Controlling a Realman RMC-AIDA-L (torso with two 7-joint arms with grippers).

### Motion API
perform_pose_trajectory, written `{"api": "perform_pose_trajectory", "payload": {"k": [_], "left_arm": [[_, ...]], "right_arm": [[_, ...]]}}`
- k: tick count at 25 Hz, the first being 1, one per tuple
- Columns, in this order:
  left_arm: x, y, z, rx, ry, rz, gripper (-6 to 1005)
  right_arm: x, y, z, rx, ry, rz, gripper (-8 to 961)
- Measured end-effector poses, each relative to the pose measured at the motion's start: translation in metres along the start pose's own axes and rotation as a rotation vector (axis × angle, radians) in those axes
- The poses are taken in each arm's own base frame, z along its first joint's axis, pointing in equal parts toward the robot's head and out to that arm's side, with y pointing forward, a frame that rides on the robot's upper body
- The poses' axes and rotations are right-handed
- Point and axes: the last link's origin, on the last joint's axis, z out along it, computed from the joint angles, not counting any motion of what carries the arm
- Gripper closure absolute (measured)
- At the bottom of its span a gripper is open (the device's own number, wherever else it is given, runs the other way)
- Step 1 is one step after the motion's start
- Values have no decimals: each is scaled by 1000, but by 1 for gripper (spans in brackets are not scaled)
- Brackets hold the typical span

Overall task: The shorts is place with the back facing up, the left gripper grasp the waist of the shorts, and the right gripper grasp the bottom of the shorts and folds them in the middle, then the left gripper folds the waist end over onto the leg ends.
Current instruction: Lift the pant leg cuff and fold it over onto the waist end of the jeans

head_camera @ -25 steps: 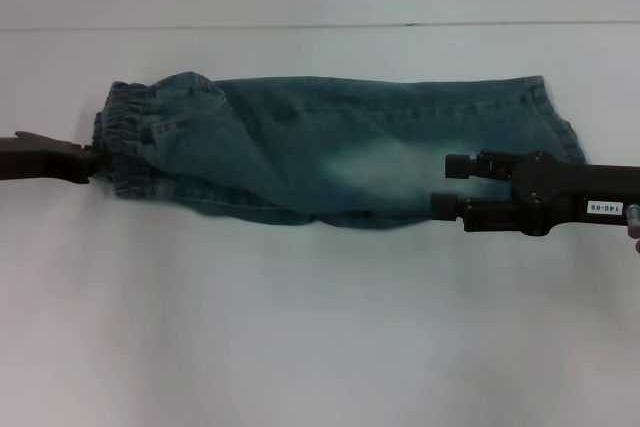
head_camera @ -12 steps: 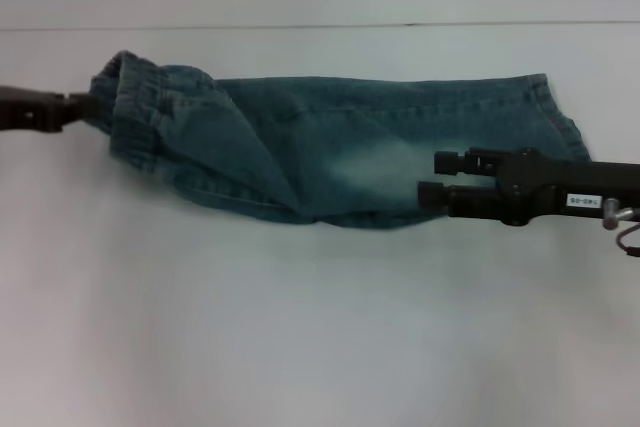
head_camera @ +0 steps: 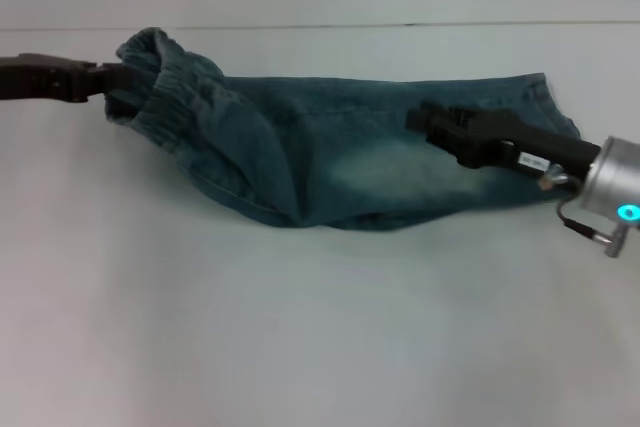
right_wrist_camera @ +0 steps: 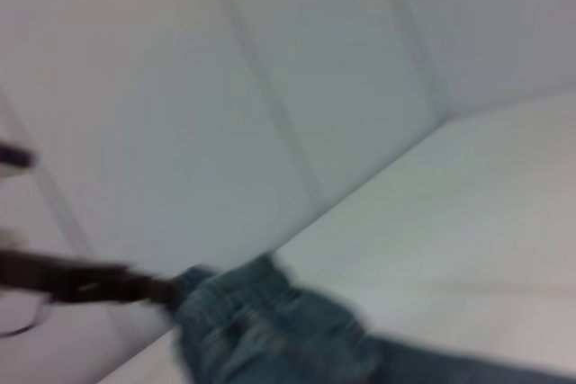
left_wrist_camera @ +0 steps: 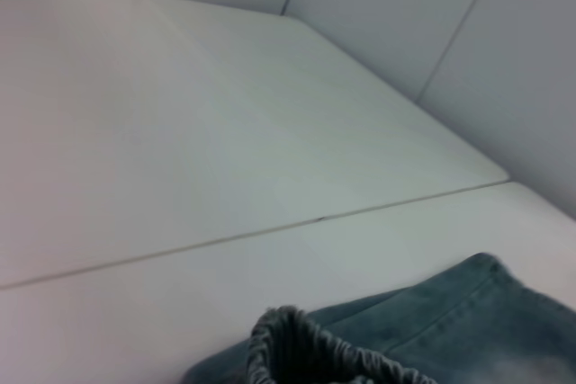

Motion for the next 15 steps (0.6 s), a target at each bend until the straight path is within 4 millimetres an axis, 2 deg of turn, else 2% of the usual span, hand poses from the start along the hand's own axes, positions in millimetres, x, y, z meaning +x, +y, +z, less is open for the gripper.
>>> {"api": "perform_pose_trajectory", "payload": {"k": [4, 5, 10, 15], "left_arm": [[14, 9, 5, -45, 19, 8, 964], [28, 16, 8, -84, 39, 12, 964], [54, 31, 13, -160, 55, 17, 964], [75, 49, 22, -230, 46, 25, 965]], "right_arm": [[14, -3, 15, 106, -25, -47, 621], [20, -4, 26, 182, -30, -81, 656], [27, -2, 45, 303, -44, -135, 888], [26, 8, 68, 326, -8, -192, 943]]}}
